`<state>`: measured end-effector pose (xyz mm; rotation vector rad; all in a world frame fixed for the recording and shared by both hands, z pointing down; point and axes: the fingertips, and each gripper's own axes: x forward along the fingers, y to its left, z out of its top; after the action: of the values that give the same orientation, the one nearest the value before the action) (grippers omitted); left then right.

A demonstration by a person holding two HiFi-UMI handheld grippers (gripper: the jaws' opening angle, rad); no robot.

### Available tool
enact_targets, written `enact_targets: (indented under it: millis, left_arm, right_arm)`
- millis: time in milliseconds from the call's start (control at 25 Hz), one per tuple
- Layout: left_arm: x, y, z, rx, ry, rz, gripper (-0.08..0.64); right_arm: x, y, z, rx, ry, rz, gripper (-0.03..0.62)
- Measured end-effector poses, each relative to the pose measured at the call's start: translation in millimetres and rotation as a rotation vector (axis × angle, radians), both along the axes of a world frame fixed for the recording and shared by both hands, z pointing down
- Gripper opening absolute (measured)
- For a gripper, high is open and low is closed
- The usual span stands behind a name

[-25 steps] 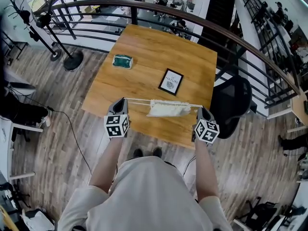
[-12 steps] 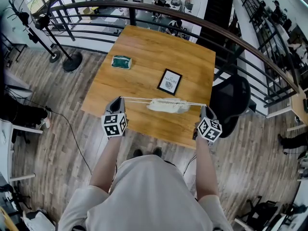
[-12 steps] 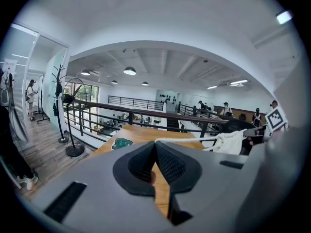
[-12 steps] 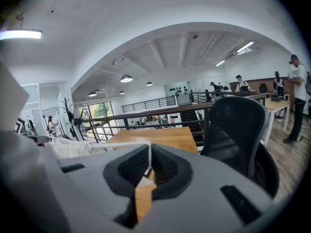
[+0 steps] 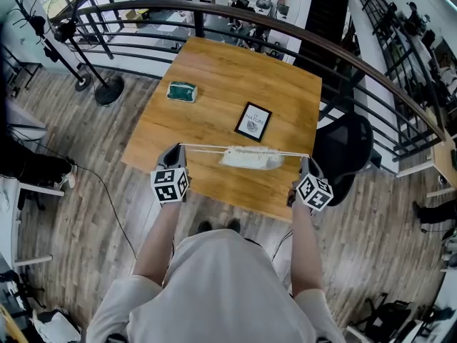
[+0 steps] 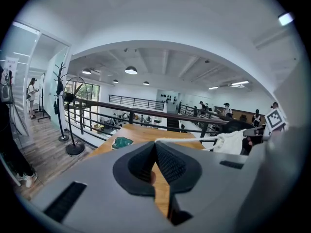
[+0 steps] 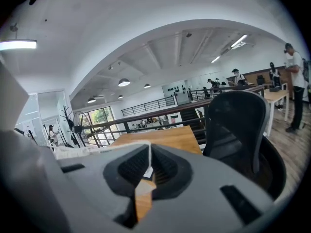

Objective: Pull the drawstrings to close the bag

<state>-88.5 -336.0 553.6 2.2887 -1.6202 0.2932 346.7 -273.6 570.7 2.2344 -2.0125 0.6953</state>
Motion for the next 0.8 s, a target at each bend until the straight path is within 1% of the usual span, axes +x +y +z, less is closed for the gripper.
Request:
enact_targets:
  millis: [160, 520, 640, 800]
  left_arm:
    - [1, 1, 1, 0.002, 0.004, -0.004, -0.005]
    - [2, -3, 1, -0.003, 0.013, -0.014, -0.005]
    - [4, -7, -3, 0.013, 0.019, -0.024, -0.006]
    - [9, -13, -16, 0.051, 0.0, 0.016, -0.006]
  right_arm:
    - [3, -2, 0, 0.009, -0.026, 0.01, 0.008]
    - [9, -5, 3, 0.012, -0.035, 0.018, 0.008]
    - [6, -7, 1, 0.015, -0.002, -0.008, 0.008]
    - [0, -5, -4, 0.016, 0.08, -0.065, 0.008]
